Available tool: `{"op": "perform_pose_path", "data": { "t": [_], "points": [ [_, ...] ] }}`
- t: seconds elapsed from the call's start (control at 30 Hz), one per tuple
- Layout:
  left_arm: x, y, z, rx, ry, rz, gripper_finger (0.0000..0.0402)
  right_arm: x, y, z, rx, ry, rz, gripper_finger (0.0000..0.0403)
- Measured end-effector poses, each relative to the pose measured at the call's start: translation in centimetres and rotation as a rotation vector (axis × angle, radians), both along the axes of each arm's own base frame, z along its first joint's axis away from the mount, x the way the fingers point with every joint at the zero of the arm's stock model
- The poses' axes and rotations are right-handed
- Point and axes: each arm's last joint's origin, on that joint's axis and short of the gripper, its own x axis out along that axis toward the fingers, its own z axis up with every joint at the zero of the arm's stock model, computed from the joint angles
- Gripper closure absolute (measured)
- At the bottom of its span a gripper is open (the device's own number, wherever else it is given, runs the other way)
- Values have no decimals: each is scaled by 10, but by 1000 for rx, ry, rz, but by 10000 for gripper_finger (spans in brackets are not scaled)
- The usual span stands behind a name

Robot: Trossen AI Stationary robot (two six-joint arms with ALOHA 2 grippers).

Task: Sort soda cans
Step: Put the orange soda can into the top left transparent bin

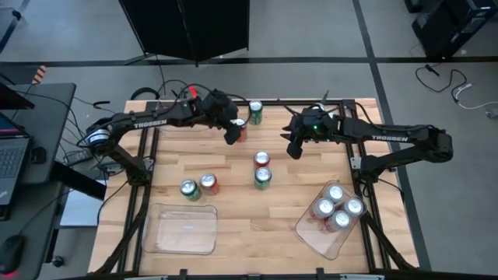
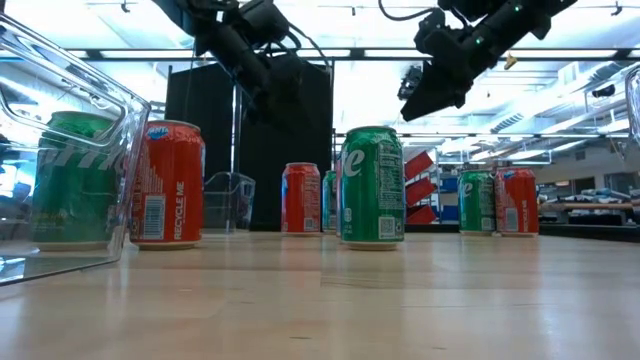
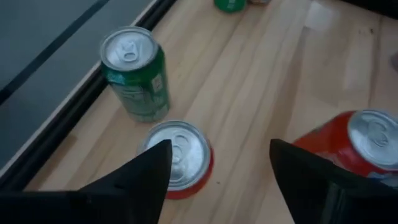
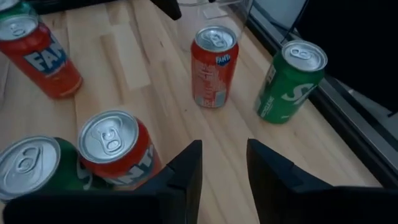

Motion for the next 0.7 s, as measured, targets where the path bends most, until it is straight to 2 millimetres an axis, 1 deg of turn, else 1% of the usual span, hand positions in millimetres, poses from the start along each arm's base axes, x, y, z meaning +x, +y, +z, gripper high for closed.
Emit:
{"op": "perform_pose_path", "data": {
  "t": [0.1, 0.3, 0.43, 0.7],
  "points": [
    [-1, 5, -4, -4, 18, 13, 120, 0, 0, -3, -2, -7, 0, 290],
    [1, 13, -14, -21, 44, 28, 119, 1, 0, -2, -4, -31, 7, 290],
    [4, 14, -24, -22, 90, 4, 119, 2, 1, -2, -5, -34, 15, 288],
    [6, 16, -31, -22, 116, -9, 119, 3, 5, -1, -5, -43, 30, 288]
  ]
}}
